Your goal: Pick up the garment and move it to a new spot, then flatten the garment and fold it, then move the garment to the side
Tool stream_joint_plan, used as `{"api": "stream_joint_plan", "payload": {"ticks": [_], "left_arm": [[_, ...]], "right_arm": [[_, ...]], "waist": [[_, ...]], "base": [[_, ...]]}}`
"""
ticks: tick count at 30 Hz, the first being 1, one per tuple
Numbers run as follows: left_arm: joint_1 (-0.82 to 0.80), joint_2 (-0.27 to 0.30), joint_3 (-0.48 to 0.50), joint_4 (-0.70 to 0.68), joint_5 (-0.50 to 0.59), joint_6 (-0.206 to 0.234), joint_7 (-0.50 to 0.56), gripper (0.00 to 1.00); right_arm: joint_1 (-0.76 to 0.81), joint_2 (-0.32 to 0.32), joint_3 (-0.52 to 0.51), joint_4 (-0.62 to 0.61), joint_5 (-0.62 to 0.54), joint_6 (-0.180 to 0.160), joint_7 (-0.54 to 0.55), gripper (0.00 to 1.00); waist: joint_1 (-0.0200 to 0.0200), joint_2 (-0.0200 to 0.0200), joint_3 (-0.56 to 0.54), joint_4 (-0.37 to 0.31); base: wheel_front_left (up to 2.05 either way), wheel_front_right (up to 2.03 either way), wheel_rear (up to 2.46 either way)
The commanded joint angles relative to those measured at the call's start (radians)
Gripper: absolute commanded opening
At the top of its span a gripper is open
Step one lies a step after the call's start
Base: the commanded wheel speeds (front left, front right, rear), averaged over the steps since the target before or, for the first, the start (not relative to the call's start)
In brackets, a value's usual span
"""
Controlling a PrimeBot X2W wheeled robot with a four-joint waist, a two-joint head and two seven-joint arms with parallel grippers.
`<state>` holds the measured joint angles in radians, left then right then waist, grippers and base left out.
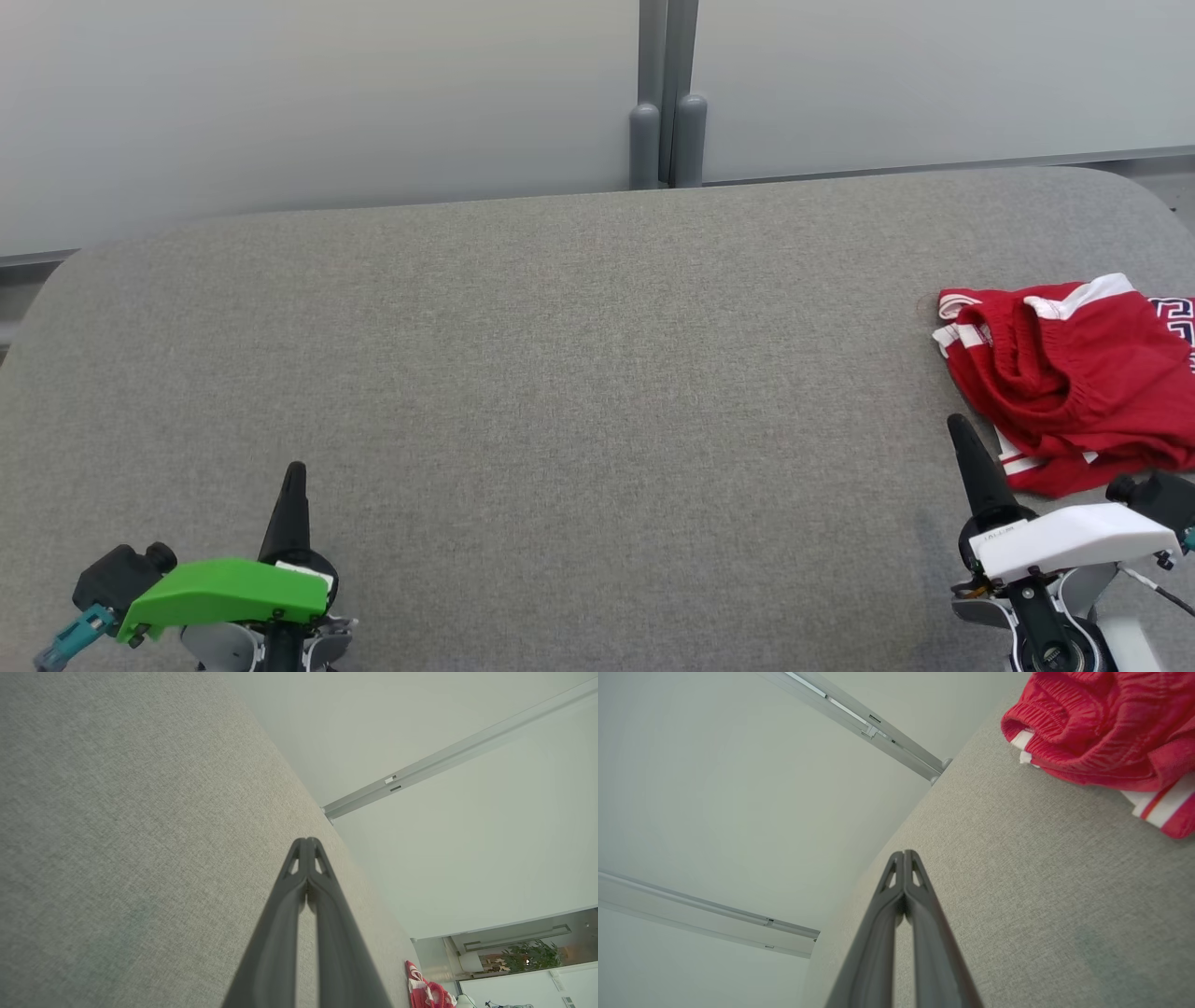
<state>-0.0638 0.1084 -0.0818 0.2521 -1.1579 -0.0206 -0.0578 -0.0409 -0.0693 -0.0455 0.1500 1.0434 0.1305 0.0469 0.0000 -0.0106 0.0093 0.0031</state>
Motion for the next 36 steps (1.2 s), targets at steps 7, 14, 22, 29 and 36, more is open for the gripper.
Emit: {"api": "stream_joint_plan", "payload": {"ticks": [7, 14, 22, 29, 36], "left_arm": [[-0.030, -0.009, 0.032, -0.012, -0.086, -0.023, 0.024, 0.00], [-0.034, -0.015, 0.047, -0.012, -0.132, -0.035, 0.039, 0.00], [-0.038, -0.022, 0.067, -0.012, -0.190, -0.049, 0.057, 0.00], [-0.039, -0.029, 0.082, -0.012, -0.237, -0.061, 0.073, 0.00], [-0.043, -0.035, 0.098, -0.012, -0.280, -0.071, 0.087, 0.00]], "right_arm": [[-0.026, -0.007, -0.014, 0.007, 0.105, 0.000, 0.013, 0.00], [-0.030, -0.008, -0.021, 0.016, 0.167, 0.000, 0.019, 0.00], [-0.035, -0.008, -0.031, 0.027, 0.242, 0.000, 0.028, 0.00], [-0.036, -0.009, -0.039, 0.037, 0.304, 0.000, 0.036, 0.00], [-0.041, -0.008, -0.047, 0.046, 0.363, 0.000, 0.042, 0.00]], "waist": [[0.0000, 0.0054, -0.001, 0.000], [0.0000, 0.0059, -0.001, -0.001], [0.0000, 0.0066, -0.002, -0.001], [0.0000, 0.0072, -0.003, -0.001], [0.0000, 0.0078, -0.004, -0.002]], "base": [[0.00, 0.00, 0.00], [0.00, 0.00, 0.00], [0.00, 0.00, 0.00], [0.00, 0.00, 0.00], [0.00, 0.00, 0.00]]}}
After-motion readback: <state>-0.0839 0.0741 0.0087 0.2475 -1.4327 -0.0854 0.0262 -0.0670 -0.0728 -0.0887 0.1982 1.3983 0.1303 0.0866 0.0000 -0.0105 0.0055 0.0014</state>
